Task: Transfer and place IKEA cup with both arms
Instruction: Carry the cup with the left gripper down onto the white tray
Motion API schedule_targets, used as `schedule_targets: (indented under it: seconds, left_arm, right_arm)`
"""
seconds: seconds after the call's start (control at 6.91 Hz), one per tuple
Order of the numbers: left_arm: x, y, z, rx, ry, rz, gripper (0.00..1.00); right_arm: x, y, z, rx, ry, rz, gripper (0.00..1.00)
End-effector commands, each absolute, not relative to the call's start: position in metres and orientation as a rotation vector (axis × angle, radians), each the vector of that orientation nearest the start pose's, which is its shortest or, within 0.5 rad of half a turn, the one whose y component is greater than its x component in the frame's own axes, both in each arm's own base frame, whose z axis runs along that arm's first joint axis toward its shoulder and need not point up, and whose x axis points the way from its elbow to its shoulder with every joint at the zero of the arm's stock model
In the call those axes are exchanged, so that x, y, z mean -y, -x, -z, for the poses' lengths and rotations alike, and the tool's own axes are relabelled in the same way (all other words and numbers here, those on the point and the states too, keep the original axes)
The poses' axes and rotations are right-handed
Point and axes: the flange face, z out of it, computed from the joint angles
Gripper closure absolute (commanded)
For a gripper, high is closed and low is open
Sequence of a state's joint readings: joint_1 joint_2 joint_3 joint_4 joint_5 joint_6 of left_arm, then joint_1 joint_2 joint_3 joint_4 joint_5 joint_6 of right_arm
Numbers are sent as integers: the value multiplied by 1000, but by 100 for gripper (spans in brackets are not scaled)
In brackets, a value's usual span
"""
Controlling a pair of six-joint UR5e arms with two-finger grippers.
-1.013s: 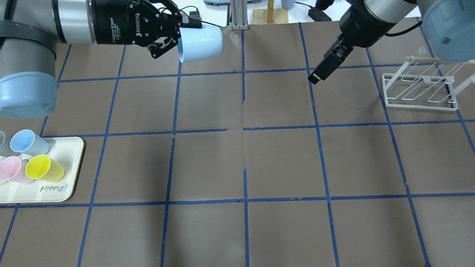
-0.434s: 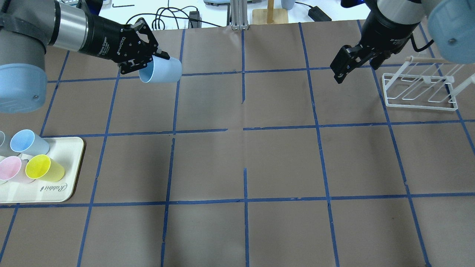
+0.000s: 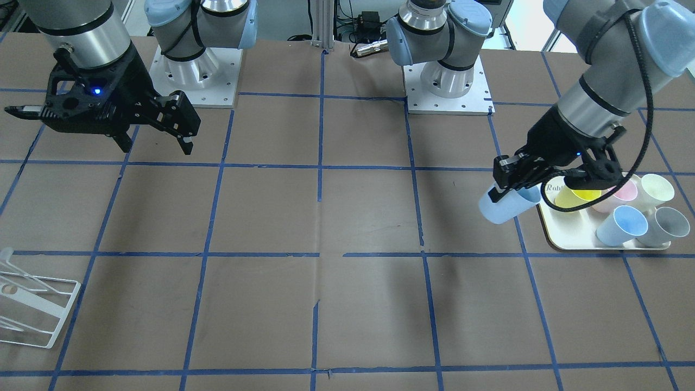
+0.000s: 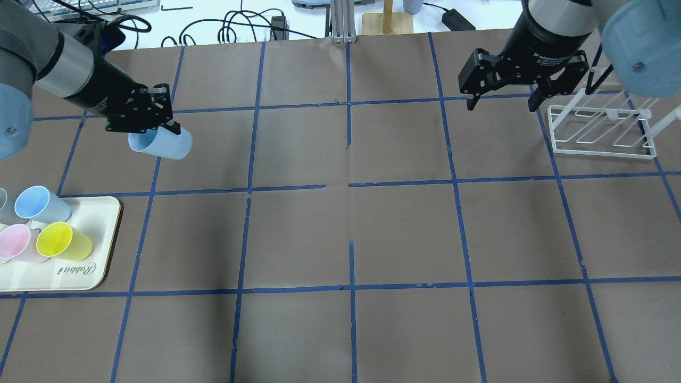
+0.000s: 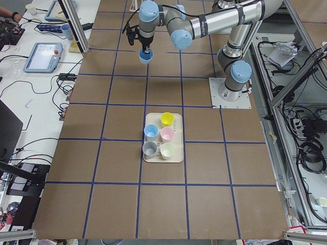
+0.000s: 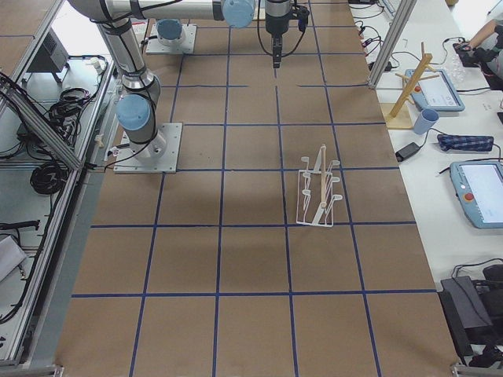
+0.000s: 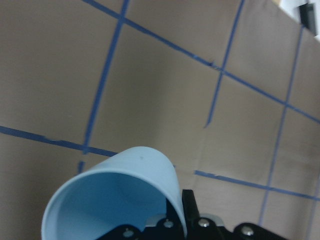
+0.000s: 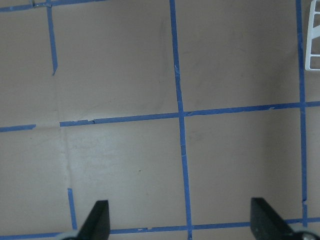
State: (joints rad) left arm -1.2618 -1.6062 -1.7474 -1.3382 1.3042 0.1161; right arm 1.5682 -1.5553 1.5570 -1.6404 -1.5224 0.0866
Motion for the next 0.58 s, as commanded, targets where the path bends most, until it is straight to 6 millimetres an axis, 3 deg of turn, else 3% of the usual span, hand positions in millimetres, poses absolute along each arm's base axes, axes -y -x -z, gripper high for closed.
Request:
schedule_targets:
  seconds: [0.0,0.14,0.43]
  left_arm:
    - [512,-73,-394,-3226,50,29,100]
    - [511,-102,-382,-3109,-55,-80,100]
    - [524,-120,-350,-3023,-145,-174,100]
  right_arm:
    - [505,-146,-497,-3075,-186,105,0]
    - [506,-146,-496,-3077,-167,103,0]
    - [505,-146,-493,-3078,-160,96,0]
